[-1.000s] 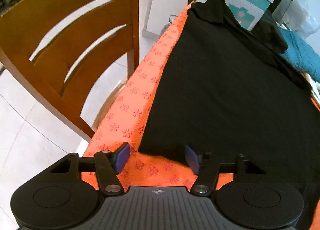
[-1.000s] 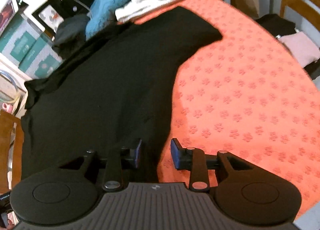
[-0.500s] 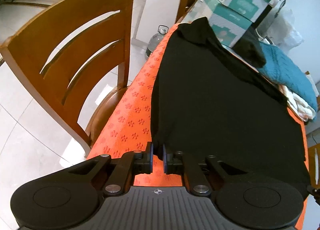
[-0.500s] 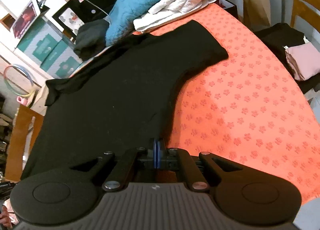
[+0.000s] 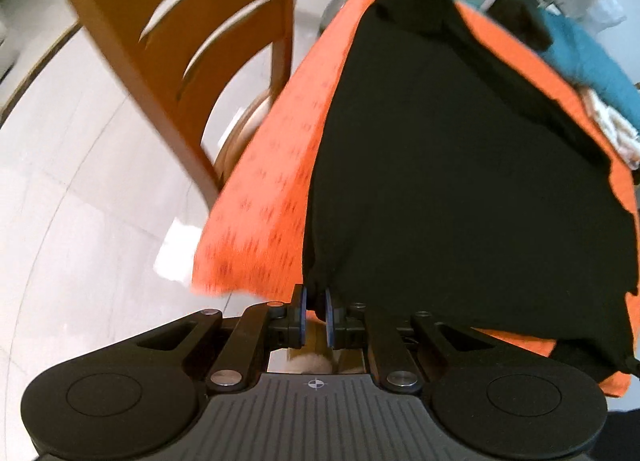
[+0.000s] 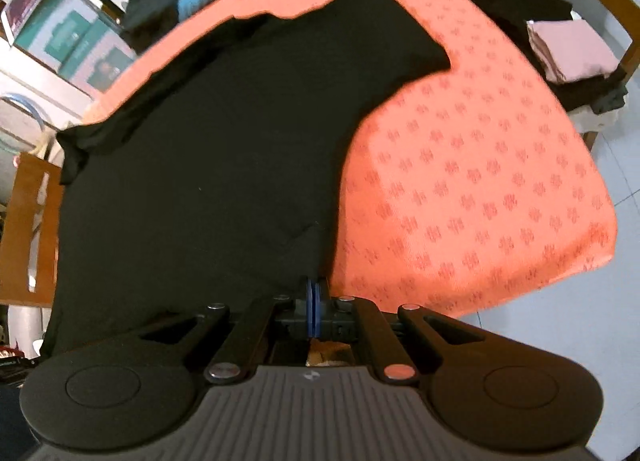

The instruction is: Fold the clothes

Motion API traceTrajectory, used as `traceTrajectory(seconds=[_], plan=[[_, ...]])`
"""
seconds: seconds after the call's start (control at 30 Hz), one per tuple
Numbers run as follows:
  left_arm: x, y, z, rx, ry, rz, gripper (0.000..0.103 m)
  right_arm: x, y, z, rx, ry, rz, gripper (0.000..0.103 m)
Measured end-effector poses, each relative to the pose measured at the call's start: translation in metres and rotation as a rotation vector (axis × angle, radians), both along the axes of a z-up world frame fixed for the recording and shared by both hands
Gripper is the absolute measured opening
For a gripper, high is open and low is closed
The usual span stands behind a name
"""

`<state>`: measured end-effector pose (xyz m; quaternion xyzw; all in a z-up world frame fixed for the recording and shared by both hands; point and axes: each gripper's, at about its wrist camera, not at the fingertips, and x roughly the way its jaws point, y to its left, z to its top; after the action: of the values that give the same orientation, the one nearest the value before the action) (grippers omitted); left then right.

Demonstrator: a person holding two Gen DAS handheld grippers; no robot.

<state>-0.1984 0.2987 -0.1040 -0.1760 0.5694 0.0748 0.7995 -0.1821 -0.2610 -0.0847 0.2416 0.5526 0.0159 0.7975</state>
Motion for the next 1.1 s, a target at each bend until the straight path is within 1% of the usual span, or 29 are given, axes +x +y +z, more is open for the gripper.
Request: traceTrajectory(seconds=[0.07,0.1,0.13,0.17,0.2,0.23,0.27,0.3,0.33,0.7,0.77,0.9,0.97,1.1], plan=[[-0.003,-0.001,-0.010,0.003,0.007,0.010,0.013,-0.001,0.002,-0.009,-0.011,0.011,0.015,0.002],[-0.004,-0.001,-0.015,0.003,0.009,0.015,0.015,-0.002,0.004,-0.014,-0.016,0.016,0.024,0.002],[-0.004,0.000,-0.016,0.009,0.009,0.019,0.020,0.001,0.006,-0.017,-0.024,0.028,0.042,0.003],[-0.004,0.000,-0.013,0.021,0.003,0.034,0.020,0.003,0.008,-0.019,-0.033,0.039,0.061,0.004],[-0.004,0.002,-0.007,0.032,-0.008,0.050,0.025,0.004,0.009,-0.013,-0.058,0.030,0.103,0.007],[-0.004,0.003,-0.001,0.042,-0.019,0.066,0.036,0.006,0.010,-0.007,-0.083,0.021,0.144,0.015],[-0.003,0.004,0.006,0.049,-0.039,0.079,0.042,0.007,0.012,-0.001,-0.108,0.013,0.186,0.021],[-0.001,0.005,0.013,0.055,-0.059,0.091,0.054,0.009,0.013,0.005,-0.131,0.004,0.224,0.027],[0.000,0.007,0.021,0.062,-0.080,0.104,0.062,0.015,0.012,0.008,-0.139,-0.010,0.231,0.027],[0.084,-0.018,0.042,0.089,-0.093,-0.013,0.064,0.080,0.006,0.048,-0.227,-0.157,0.310,0.027],[0.100,-0.023,0.045,0.096,-0.112,-0.024,0.064,0.092,0.005,0.054,-0.242,-0.183,0.324,0.027],[0.133,-0.034,0.049,0.111,-0.152,-0.046,0.068,0.124,0.002,0.052,-0.244,-0.218,0.316,0.027],[0.149,-0.039,0.052,0.118,-0.173,-0.057,0.068,0.137,0.001,0.050,-0.242,-0.229,0.314,0.027],[0.188,-0.045,0.046,0.128,-0.184,-0.063,0.068,0.158,0.002,0.045,-0.234,-0.241,0.314,0.027]])
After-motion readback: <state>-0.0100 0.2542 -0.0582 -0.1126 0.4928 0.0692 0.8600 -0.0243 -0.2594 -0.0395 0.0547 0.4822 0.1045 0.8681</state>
